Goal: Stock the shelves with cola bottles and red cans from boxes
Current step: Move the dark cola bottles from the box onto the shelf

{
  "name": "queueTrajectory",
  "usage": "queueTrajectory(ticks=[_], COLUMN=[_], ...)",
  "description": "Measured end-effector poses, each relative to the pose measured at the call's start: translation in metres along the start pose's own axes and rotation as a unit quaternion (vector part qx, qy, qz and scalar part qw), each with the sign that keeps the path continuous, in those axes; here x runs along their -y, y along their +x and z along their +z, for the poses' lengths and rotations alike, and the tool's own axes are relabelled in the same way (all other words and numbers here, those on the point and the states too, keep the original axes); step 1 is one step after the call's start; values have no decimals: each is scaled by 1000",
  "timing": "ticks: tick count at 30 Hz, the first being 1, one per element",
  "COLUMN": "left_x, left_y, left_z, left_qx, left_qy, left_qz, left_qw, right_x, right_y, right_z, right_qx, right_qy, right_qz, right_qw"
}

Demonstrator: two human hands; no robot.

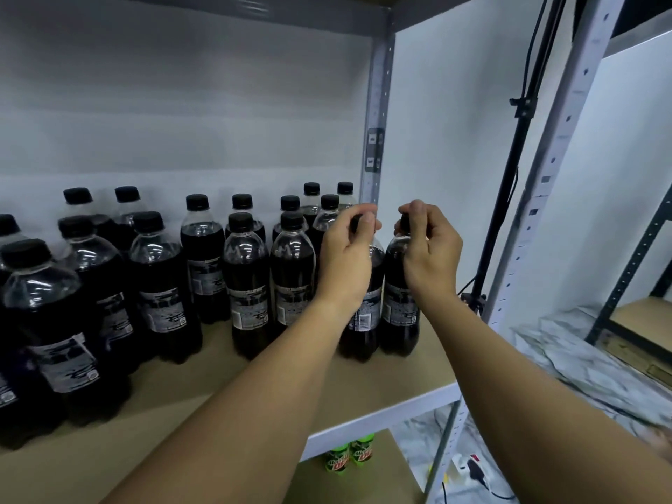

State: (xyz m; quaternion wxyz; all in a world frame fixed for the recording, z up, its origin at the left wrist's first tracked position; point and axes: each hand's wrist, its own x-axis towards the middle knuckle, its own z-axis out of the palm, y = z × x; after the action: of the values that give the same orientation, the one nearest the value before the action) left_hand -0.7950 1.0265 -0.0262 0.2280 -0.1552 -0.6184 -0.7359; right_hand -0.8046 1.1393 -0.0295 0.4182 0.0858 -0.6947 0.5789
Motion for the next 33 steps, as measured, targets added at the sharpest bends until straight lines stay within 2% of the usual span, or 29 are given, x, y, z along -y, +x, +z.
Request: queueTrajectory(ticks=[5,10,19,23,26,31,33], left_x=[21,32,43,42,33,4,-5], left_y=[8,16,28,26,15,-32,-55], left_z=[15,20,14,7,1,-18,-38], left_qx=[-70,-81,-58,-28,-10,34,55], left_qy=[44,126,160,185,200,177,172], left_qz=[51,89,122,107,104,135,127], left_qw=[995,985,978,977,974,974,975], right_x=[-14,-23,-26,-20,-12,14,21], right_y=[10,19,20,16,11,-17,-37], right_z=[7,11,12,6,-3,-20,-28], right_qx=[4,0,1,23,54,54,95], right_qy=[17,12,-8,7,-21,-121,-138], right_qz=[-19,-23,-34,-6,3,-85,-121], right_qw=[1000,1000,999,1000,998,988,978])
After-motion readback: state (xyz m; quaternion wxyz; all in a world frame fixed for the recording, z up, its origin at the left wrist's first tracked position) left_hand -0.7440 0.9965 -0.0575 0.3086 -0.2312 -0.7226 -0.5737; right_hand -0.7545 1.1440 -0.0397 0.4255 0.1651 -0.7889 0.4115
